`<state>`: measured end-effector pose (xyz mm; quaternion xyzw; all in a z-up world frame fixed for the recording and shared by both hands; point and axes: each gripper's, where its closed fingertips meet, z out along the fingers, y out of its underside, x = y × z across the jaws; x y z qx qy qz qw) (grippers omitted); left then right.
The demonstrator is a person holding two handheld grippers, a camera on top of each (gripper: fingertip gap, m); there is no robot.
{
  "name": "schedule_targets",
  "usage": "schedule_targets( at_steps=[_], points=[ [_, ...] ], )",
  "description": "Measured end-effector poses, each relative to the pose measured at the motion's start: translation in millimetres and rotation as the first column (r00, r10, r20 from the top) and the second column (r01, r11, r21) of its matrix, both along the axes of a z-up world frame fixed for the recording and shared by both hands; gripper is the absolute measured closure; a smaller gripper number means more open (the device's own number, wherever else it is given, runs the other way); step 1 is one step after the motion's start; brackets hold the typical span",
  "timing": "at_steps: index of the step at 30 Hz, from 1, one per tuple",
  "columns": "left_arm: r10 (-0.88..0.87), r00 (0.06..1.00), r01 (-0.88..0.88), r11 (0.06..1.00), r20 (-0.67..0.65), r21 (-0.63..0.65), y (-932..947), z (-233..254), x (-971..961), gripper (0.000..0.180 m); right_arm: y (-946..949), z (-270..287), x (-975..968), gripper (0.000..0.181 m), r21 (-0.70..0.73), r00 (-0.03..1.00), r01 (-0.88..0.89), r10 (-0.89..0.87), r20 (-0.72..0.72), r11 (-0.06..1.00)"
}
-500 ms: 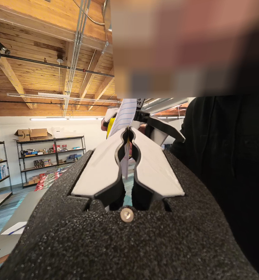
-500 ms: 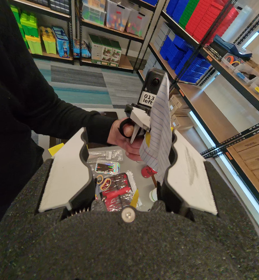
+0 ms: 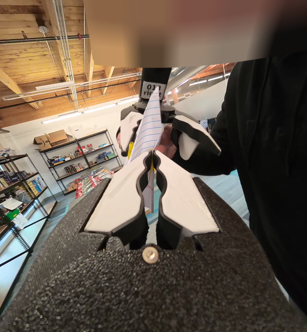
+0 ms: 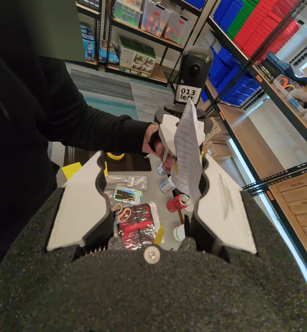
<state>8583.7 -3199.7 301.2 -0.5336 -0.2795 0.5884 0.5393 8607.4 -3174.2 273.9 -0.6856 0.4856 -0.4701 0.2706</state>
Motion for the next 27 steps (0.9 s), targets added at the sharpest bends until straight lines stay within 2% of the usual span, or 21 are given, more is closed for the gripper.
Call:
schedule_targets(
  at_steps=[6,8,15,18,22,27],
  points=[
    [0.040,0.999,-0.040,0.999,0.004,-0.027,1,3,2,0.180,-4,4,-1,0.095,-0.050,0.999,0.033,-0.032,0.014,0.998],
    [0.078,0.997,-0.077,0.996,0.006,-0.045,0,2,0,0.180,-6,4,0,0.095,-0.075,0.998,0.058,-0.056,0.029,0.995],
    [0.220,0.973,-0.225,0.970,-0.063,-0.087,-7,11,-4,0.180,-19,17,-2,0.118,-0.163,0.970,0.201,-0.174,0.168,0.966],
    [0.279,0.955,-0.288,0.953,-0.104,-0.092,-10,16,-6,0.180,-23,23,-3,0.122,-0.177,0.952,0.248,-0.206,0.226,0.952],
    [0.375,0.916,-0.390,0.915,-0.138,-0.105,-17,20,-13,0.169,-26,28,-5,0.127,-0.162,0.928,0.291,-0.238,0.286,0.943],
    [0.460,0.872,-0.476,0.877,-0.165,-0.071,-25,23,-19,0.164,-32,32,-8,0.126,-0.160,0.901,0.351,-0.287,0.325,0.923]
  ],
)
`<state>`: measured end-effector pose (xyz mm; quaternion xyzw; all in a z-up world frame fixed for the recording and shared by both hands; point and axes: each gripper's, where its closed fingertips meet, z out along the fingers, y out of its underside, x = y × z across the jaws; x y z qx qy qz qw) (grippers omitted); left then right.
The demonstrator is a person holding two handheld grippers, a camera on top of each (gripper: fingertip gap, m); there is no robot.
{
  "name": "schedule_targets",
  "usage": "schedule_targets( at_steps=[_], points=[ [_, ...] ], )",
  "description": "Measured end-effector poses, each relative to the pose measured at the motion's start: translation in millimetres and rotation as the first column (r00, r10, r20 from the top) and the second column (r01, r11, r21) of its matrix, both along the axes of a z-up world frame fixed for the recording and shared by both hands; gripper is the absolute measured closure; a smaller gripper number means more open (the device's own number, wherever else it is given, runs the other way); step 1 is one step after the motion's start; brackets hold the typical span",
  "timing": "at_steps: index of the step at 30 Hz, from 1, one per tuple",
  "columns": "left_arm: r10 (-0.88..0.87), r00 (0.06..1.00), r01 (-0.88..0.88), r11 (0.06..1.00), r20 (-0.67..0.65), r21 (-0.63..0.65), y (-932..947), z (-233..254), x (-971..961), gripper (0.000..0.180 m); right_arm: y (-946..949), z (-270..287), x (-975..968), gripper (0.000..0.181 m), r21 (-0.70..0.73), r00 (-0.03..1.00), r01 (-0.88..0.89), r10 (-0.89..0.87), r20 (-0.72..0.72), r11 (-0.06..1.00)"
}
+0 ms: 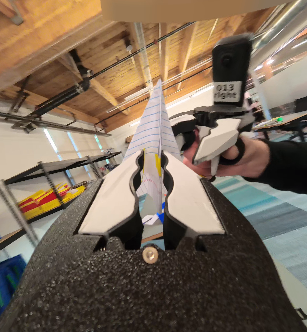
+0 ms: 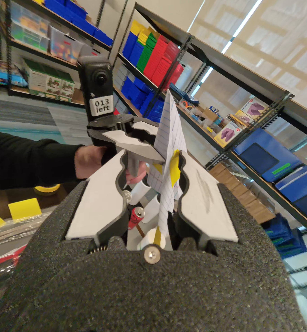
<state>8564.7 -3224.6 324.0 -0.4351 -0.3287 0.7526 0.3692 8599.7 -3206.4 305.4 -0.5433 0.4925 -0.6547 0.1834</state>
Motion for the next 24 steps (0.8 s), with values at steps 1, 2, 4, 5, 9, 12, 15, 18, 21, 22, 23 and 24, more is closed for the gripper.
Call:
schedule_targets(
  at_steps=[1,2,4,5,9,12,15,18,21,22,23,24],
  points=[
    [0.037,0.999,-0.037,0.999,-0.003,-0.003,-3,1,-1,0.165,-2,0,0,0.125,-0.016,1.000,0.021,-0.021,-0.006,1.000],
    [0.065,0.998,-0.065,0.998,-0.008,-0.004,-5,1,-2,0.166,-1,0,0,0.124,-0.025,1.000,0.030,-0.030,-0.002,0.999],
    [0.098,0.995,-0.098,0.995,-0.024,-0.002,-6,3,-4,0.167,-1,1,0,0.122,-0.018,0.999,0.040,-0.039,0.023,0.999],
    [0.126,0.991,-0.126,0.992,-0.033,-0.008,-7,4,-5,0.167,-2,2,0,0.122,-0.025,0.998,0.052,-0.051,0.029,0.998],
    [0.189,0.980,-0.189,0.982,-0.063,-0.010,-8,6,-9,0.180,-1,5,0,0.116,-0.040,0.995,0.088,-0.086,0.046,0.995],
    [0.176,0.980,-0.177,0.984,-0.089,-0.006,-6,10,-12,0.180,1,8,0,0.111,-0.050,0.995,0.091,-0.088,0.056,0.995],
    [0.214,0.975,-0.218,0.974,-0.061,-0.068,-4,11,-17,0.180,4,8,0,0.103,-0.030,0.995,0.077,-0.075,0.071,0.997],
    [0.269,0.963,-0.268,0.952,-0.018,-0.146,-3,11,-19,0.180,7,9,-1,0.098,-0.008,0.995,0.054,-0.053,0.090,0.999],
    [0.291,0.956,-0.282,0.938,0.017,-0.200,-2,12,-22,0.180,10,6,-2,0.092,-0.039,0.996,0.065,-0.063,0.060,0.997],
    [0.300,0.953,-0.288,0.934,0.029,-0.213,-2,12,-22,0.180,10,6,-2,0.091,-0.043,0.997,0.066,-0.064,0.051,0.997],
    [0.306,0.951,-0.290,0.929,0.038,-0.229,-1,12,-23,0.180,11,6,-2,0.091,-0.041,0.997,0.060,-0.058,0.053,0.997],
    [0.318,0.947,-0.297,0.922,0.049,-0.248,-1,11,-24,0.180,12,7,-3,0.091,-0.035,0.997,0.053,-0.051,0.058,0.998]
  ],
)
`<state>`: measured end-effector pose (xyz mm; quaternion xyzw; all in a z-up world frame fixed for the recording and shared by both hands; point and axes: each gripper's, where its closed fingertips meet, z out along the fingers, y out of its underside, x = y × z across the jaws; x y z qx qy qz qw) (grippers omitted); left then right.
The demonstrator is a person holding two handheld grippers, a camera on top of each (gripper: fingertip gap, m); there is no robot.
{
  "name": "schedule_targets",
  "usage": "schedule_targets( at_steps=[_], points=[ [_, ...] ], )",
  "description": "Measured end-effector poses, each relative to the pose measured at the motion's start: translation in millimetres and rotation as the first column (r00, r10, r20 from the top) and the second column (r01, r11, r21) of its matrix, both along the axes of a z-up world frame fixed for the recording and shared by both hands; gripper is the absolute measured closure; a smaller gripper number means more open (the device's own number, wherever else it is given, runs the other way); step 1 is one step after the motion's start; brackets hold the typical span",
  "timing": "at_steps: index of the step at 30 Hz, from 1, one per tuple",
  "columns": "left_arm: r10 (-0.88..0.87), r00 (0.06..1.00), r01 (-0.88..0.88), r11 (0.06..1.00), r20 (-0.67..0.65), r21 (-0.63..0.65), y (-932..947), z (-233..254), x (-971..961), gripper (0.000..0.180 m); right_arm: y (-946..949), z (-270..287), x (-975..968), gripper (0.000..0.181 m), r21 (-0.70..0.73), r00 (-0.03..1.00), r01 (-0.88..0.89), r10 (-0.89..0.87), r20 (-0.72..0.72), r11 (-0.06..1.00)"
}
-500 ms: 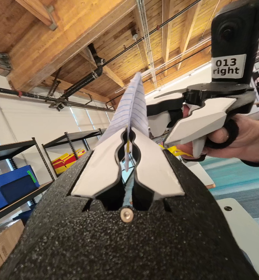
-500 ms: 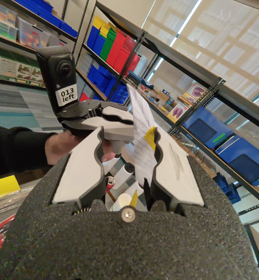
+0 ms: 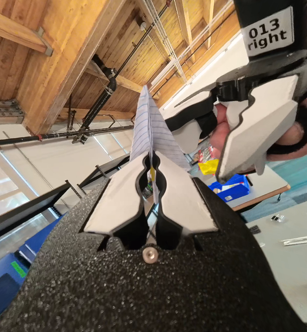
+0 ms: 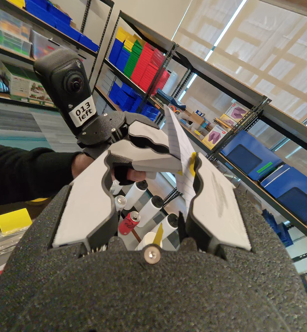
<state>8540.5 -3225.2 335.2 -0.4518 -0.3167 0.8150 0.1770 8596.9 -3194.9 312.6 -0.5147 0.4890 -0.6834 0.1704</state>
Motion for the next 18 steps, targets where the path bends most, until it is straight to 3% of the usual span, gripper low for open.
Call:
schedule_targets(
  at_steps=[15,18],
  points=[
    [0.024,0.997,-0.020,0.998,0.068,-0.060,2,-1,-3,0.180,2,0,0,0.080,-0.012,1.000,-0.017,0.017,-0.014,1.000],
    [0.023,0.991,-0.011,0.996,0.130,-0.089,7,-9,-13,0.180,2,1,1,0.077,-0.007,0.999,-0.029,0.028,-0.030,1.000]
  ],
)
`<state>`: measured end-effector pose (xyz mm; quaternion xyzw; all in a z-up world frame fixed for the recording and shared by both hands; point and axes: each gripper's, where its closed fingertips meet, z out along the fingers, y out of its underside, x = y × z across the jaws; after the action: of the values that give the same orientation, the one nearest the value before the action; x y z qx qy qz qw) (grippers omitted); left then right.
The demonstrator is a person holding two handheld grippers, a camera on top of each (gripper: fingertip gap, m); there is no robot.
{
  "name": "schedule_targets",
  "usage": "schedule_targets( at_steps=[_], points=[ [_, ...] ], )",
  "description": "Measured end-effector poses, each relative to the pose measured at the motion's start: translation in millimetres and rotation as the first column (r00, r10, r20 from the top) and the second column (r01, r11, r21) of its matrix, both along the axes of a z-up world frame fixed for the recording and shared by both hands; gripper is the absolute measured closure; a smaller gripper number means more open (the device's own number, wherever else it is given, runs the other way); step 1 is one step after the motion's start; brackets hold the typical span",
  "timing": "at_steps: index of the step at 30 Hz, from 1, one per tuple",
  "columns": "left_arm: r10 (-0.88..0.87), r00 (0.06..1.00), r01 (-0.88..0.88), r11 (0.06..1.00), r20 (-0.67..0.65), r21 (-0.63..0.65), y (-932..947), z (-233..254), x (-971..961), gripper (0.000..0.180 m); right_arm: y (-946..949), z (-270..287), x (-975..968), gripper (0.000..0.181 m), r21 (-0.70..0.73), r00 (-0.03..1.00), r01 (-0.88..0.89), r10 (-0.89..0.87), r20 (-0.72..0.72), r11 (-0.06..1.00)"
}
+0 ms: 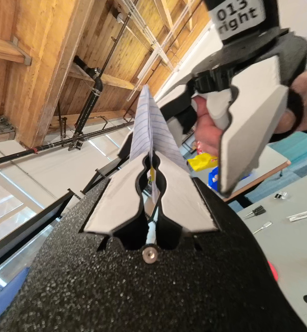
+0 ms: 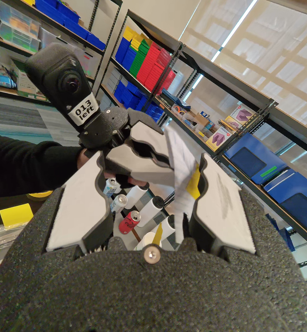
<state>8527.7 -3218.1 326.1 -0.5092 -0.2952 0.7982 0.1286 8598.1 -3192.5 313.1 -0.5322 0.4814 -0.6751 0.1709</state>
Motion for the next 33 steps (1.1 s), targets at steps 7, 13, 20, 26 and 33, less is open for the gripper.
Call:
schedule_targets(
  at_steps=[7,13,20,26,33],
  points=[
    [-0.023,0.998,0.025,0.999,-0.066,0.028,-5,10,12,0.180,2,24,-8,0.075,0.012,0.996,-0.026,0.025,0.088,1.000],
    [-0.078,0.990,0.088,0.993,-0.115,0.081,-8,16,27,0.180,1,18,-23,0.113,0.004,0.998,-0.024,0.024,0.061,1.000],
    [-0.105,0.987,0.115,0.990,-0.119,0.078,-2,15,30,0.180,-1,6,-2,0.099,-0.014,1.000,0.019,-0.019,-0.010,1.000],
    [-0.151,0.974,0.169,0.981,-0.168,0.099,9,23,44,0.180,-8,-5,4,0.097,-0.038,0.994,0.101,-0.102,-0.035,0.994],
    [-0.305,0.858,0.418,0.882,-0.414,0.216,15,41,76,0.180,3,23,-22,0.115,0.032,0.968,0.212,-0.214,0.133,0.977]
  ],
)
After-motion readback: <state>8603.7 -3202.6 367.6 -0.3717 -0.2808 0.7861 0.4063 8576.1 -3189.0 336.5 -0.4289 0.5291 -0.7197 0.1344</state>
